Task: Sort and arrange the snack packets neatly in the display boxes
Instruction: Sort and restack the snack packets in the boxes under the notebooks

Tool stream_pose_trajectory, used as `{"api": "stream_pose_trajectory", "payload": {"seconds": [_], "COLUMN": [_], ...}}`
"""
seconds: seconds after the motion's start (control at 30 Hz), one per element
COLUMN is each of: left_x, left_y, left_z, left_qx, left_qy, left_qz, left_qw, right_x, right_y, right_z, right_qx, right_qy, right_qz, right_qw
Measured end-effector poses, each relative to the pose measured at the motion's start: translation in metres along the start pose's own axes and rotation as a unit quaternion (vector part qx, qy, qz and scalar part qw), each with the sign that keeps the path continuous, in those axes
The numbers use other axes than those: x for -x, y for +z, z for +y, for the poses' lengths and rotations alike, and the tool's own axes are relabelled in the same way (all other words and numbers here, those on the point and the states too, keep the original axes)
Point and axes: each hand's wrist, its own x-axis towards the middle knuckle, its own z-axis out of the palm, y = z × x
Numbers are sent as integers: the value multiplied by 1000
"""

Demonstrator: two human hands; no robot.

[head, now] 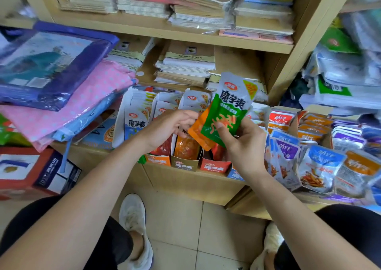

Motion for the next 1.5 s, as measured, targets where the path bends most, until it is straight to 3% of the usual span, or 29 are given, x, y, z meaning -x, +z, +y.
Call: {"api": "stream_pose_trajectory", "payload": {"seconds": [0.1,0.13,0.23,0.4,0.5,0.63,0.77,0.87,0.93,1.07,1.33,1.4,1.5], "left_x": [-5,-8,-18,-26,-28,-25,-15,2,20,49,57,54,38], "left_y": [-3,-5,-14,-9,-3,-8,-16,-23,-24,-26,-31,-26,-16], "left_z": [-7,-12,-23,-31,-35,-29,-23,-17,-11,-7,-8,-7,-13], "left_qx": [-137,-221,-465,-623,-654,-588,-435,-376,-351,-263,-233,-215,-213], "left_qy": [38,80,189,129,109,147,172,195,184,137,95,102,88], "left_qz": [46,77,162,111,114,139,171,171,139,-4,-63,-38,59], "left_qw": [989,969,850,764,740,783,867,889,908,955,966,971,971], "right_x": [-4,-5,-9,-10,-10,-10,-11,-10,-9,-7,-10,-11,-12], "right_y": [2,2,0,-5,-7,-10,-11,-13,-15,-18,-19,-18,-18], "right_z": [1,1,1,-1,0,3,1,-1,1,3,6,4,3], "right_qx": [46,52,42,45,46,32,31,19,8,-11,-63,-89,-107], "right_qy": [-2,3,14,19,16,15,10,12,14,31,80,91,97], "right_qz": [-19,-25,-26,-25,-29,-33,-31,-31,-30,-34,-33,-30,-22], "right_qw": [999,998,999,998,998,999,999,999,999,999,994,991,989]}}
